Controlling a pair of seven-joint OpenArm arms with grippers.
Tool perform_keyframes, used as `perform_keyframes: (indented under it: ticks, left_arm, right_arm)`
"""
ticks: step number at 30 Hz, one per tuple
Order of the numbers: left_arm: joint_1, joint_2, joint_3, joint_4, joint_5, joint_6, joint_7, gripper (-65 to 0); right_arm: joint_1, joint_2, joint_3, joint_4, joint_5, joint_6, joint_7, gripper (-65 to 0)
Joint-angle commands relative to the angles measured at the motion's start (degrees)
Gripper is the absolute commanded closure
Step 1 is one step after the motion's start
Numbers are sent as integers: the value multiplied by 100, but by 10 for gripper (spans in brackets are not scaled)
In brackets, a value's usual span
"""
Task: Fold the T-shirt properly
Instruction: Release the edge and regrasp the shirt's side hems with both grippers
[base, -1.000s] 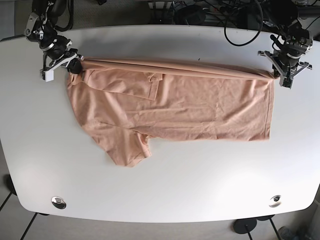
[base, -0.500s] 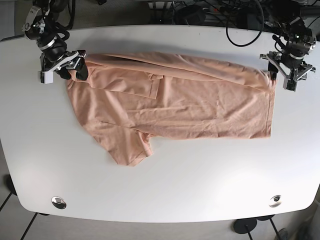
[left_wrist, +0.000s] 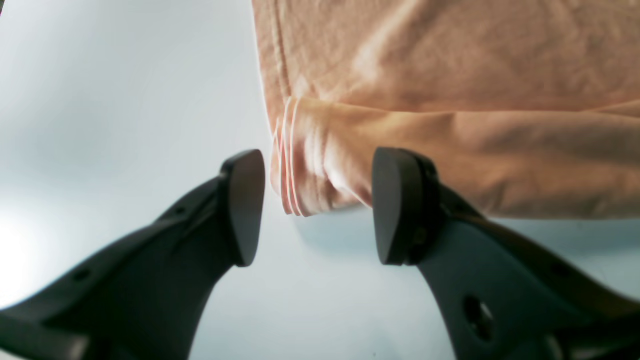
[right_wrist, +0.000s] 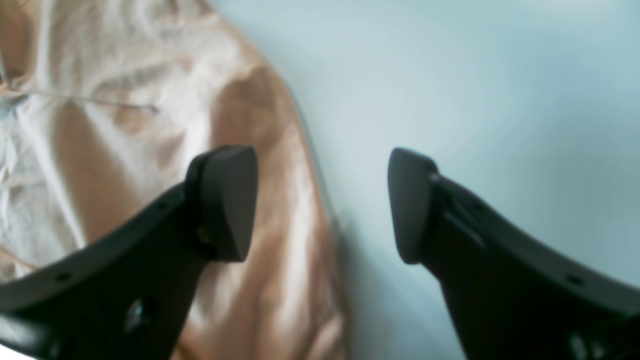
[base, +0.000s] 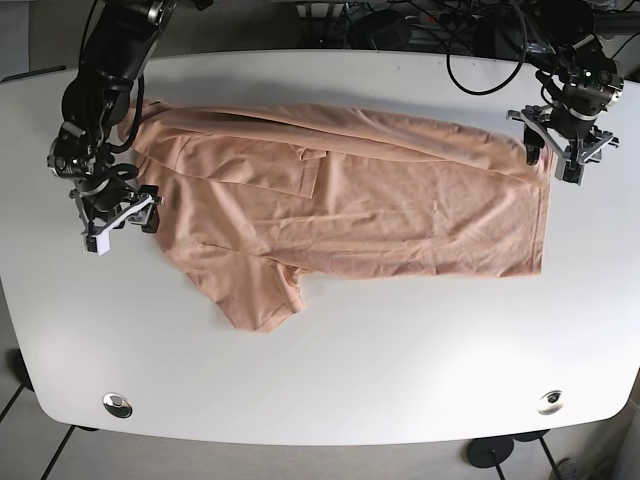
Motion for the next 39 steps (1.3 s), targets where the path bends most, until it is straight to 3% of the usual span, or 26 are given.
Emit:
perform_keyframes:
  ticks: [1, 5, 11, 14, 16, 18, 20, 22, 25, 26, 32, 39]
  left_arm:
    - [-16, -34, -25, 78, -40, 34, -84, -310]
    - [-25, -34, -25, 78, -49, 34, -84, -312]
    - [-183, -34, -69, 78, -40, 34, -84, -312]
    - [-227, -34, -69, 78, -40, 34, -84, -312]
    - [-350, -34, -69, 70, -31, 34, -84, -312]
    - [-561, -42, -87, 17, 136, 126, -5, -312]
    - [-922, -42, -87, -45, 365, 829, 338, -312]
    - [-1388, -69, -87, -168, 408, 1137, 891, -317]
    - [-1994, -60, -69, -555, 408, 1137, 1261, -472]
    - [-2100, -51, -43, -660, 408, 1146, 1252, -481]
    - [-2706, -60, -25, -1812, 400, 1146, 1226, -471]
    - [-2882, -78, 133, -2541, 408, 1146, 777, -471]
  right_arm:
    - [208, 151, -191, -312, 48, 59, 308, -393]
    - [261, 107, -420, -594, 48, 59, 405, -393]
    - [-11, -333, -921, -251, 39, 59, 369, -393]
    - [-38, -412, -851, -207, 39, 59, 405, -376]
    - [-29, -412, -842, -207, 21, 59, 413, -279]
    - [-29, -403, -842, -207, 21, 59, 413, -136]
    - [-29, -403, -842, -189, 21, 59, 413, -19]
    - [-29, -394, -842, -172, 30, 59, 413, -25]
    - [-38, -412, -842, -172, 39, 42, 413, -22]
    - [-38, -421, -842, -172, 39, 33, 413, -22]
    - [-38, -430, -842, -172, 39, 33, 413, -22]
    - [-38, -438, -842, -172, 48, 24, 413, -22]
